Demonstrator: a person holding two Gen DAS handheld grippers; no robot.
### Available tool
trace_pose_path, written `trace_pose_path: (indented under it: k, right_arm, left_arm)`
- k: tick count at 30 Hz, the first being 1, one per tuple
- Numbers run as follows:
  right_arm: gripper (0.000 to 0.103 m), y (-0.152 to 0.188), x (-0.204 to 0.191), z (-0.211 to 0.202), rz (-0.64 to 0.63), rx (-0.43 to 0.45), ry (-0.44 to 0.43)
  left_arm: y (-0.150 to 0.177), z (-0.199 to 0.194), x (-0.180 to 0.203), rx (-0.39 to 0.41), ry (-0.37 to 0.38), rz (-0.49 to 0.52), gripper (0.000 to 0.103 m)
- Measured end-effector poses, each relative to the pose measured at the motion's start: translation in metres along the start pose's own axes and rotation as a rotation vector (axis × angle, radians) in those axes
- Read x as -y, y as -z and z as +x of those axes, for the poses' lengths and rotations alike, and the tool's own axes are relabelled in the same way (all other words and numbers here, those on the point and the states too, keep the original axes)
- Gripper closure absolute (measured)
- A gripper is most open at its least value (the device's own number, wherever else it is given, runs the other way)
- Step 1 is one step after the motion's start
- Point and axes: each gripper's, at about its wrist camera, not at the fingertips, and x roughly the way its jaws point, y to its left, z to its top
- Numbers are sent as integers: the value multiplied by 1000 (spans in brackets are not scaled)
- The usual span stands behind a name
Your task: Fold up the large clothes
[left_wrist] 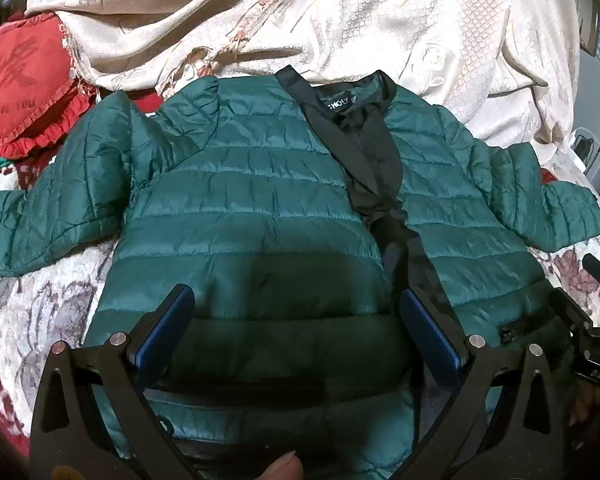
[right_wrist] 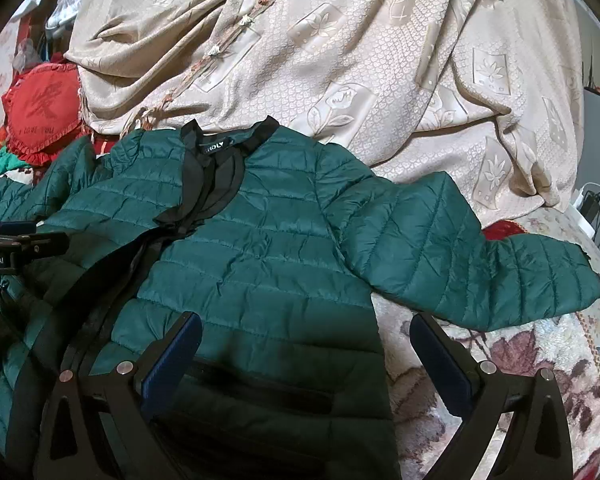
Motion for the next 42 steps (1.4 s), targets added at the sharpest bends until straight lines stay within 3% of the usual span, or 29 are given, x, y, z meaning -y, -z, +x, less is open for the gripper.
trace_pose_path:
  k: [9, 13, 18, 24, 32, 37, 42]
  right_arm:
    - [0, 0, 4, -3, 7, 2, 3]
    - [0, 0, 5, -2, 6, -3, 3]
    - [0, 0, 5, -3, 13, 1, 5]
    - [0, 1, 6, -4, 11, 3, 5]
    - [0, 2, 7, -5, 13, 5, 8]
    - [0, 1, 6, -5, 14, 3, 6]
    - [0, 1, 6, -5, 15, 0, -3]
  left_arm:
    - [-4, -10, 1, 82, 163, -17, 0]
    - [-6, -14, 8, 83, 102, 34, 0]
    - [-6, -10, 0, 74, 61, 11, 0]
    - [0, -3, -4, 38, 69, -12, 0]
    - [2, -9, 6, 89, -18, 38, 0]
    - [2, -11, 3, 105, -3, 27, 0]
    - [2, -1, 0, 40, 12, 10, 0]
